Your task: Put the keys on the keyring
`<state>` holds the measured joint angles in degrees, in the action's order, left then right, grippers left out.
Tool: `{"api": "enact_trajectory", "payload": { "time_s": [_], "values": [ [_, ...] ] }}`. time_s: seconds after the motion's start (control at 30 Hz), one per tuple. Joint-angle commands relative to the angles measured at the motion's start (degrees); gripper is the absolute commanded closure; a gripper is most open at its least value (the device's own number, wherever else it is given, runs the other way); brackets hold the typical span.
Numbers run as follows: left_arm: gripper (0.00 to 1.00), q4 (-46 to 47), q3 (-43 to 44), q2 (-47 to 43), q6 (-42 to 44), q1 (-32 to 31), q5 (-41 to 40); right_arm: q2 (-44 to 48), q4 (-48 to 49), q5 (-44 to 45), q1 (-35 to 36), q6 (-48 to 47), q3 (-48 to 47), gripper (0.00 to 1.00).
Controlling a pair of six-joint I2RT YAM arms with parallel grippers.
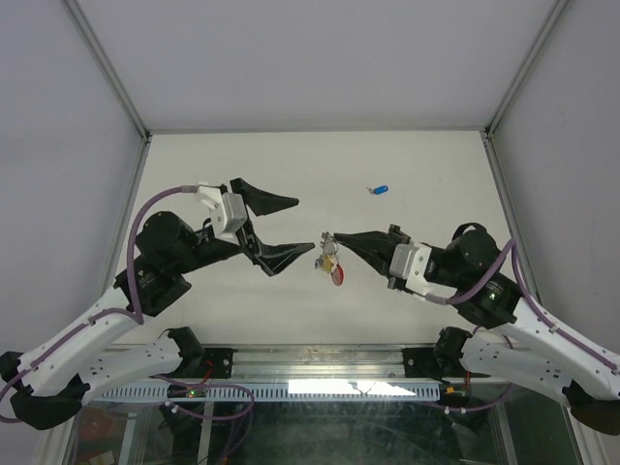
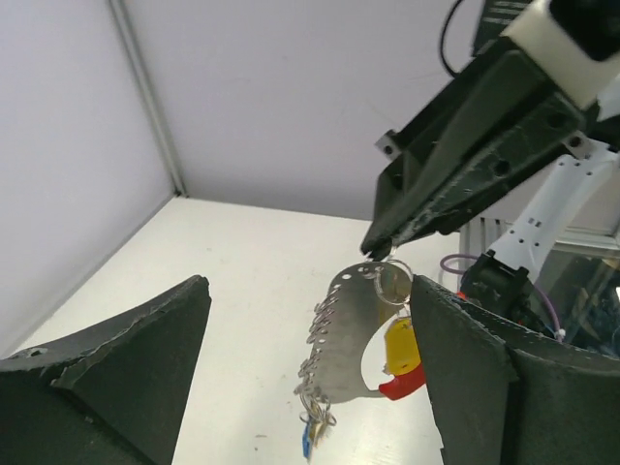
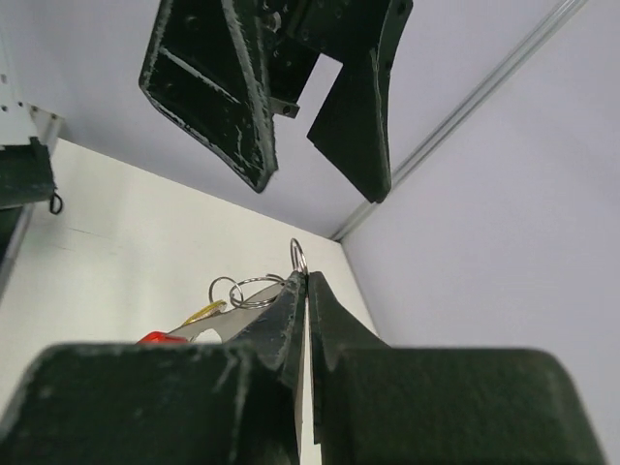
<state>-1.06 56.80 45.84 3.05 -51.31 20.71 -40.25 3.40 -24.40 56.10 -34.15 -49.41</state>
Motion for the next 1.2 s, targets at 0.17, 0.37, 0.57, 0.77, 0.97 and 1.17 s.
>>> {"api": "enact_trajectory", "payload": {
  "time_s": [0.17,0.37,0.57,0.77,0.97,1.17],
  "values": [
    [0.18,-2.96,4.21,5.29,-3.47,0.43,-9.18,5.28,7.65,1.19,0.33,-13.48,2.66,1.0],
    [0.21,-1.34,3.94,7.03,-3.05,0.71,-8.68,7.38,10.41,0.5,0.33,-11.16,4.63,1.0],
    [0.21,-1.15,3.61,7.83,-2.92,0.94,-9.29,8.81,12.82,0.75,0.33,-8.56,7.11,1.0],
    [0.2,-1.56,4.3,9.43,-4.42,2.2,-11.64,8.97,11.82,0.75,0.37,-8.56,6.04,1.0],
    [0.21,-0.66,4.17,9.49,-5.88,3.88,-9.9,6.76,5.92,7.24,0.33,20.72,1.8,1.0],
    [0.23,2.59,2.55,7.07,-5.97,3.94,-6.05,6.22,14.17,7.79,0.33,23.41,5.4,1.0]
  ]
}}
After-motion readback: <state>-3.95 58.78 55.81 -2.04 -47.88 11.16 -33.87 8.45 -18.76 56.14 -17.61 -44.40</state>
